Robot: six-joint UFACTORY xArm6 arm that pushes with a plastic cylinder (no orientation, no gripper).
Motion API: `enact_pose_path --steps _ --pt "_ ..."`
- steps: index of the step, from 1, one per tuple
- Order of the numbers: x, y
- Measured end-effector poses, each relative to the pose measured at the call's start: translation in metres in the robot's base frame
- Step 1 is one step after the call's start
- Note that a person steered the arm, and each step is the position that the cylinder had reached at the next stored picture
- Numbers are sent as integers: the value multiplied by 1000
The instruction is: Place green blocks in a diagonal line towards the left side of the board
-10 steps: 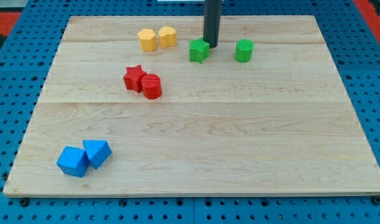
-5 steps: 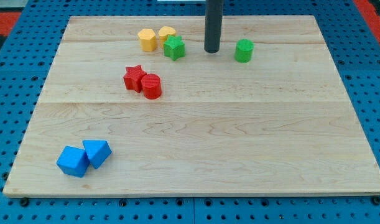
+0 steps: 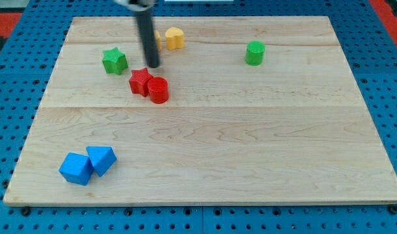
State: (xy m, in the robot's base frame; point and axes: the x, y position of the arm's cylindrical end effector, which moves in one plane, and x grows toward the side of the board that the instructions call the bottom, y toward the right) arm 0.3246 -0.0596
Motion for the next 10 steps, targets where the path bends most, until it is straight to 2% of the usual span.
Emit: enact_pose_path --steps 1,2,3,4,5,7,8,9,10 --pt "-16 -50" --pt "-7 -119" --pt "23 -151" --pt "20 -156" --pt "22 -79" --pt "31 194" --pt "9 285" --pt "-26 308" --pt "-46 258"
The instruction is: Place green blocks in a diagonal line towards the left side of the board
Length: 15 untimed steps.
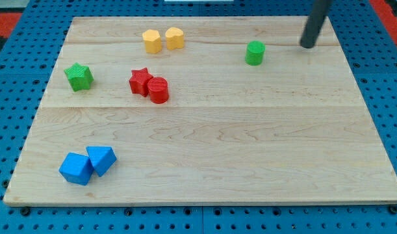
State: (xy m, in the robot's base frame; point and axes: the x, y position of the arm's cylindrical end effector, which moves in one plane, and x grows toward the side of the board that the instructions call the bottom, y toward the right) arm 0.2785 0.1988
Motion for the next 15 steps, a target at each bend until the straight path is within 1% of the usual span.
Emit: enact_pose_path --steps 2,3,4,5,6,7,8,9,10,12,13,14,15 --pt "1 7" --pt "13 10" --pt "19 7" --pt "23 -11" --pt "23 -86" --pt "24 -208" --pt "56 -187" --pt "100 -135" --pt "97 -207" --pt "34 -346" --pt "35 -350" --pt "55 -334" --pt "70 -293"
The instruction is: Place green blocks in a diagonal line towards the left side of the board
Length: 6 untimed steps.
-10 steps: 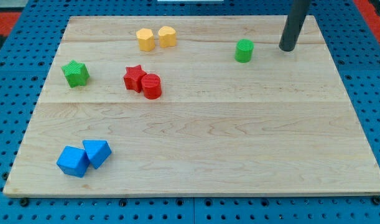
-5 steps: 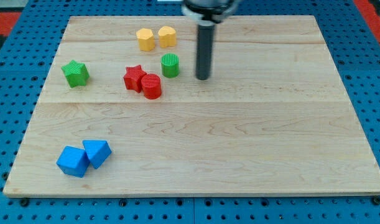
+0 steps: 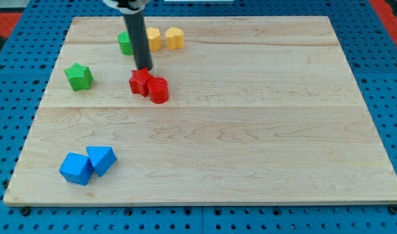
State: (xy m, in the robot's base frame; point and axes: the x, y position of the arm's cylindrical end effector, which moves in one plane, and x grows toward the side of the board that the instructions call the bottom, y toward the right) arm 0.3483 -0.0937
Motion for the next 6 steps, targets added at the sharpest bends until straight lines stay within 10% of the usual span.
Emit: enact_pose_path --steps 6 --pt "-59 -81"
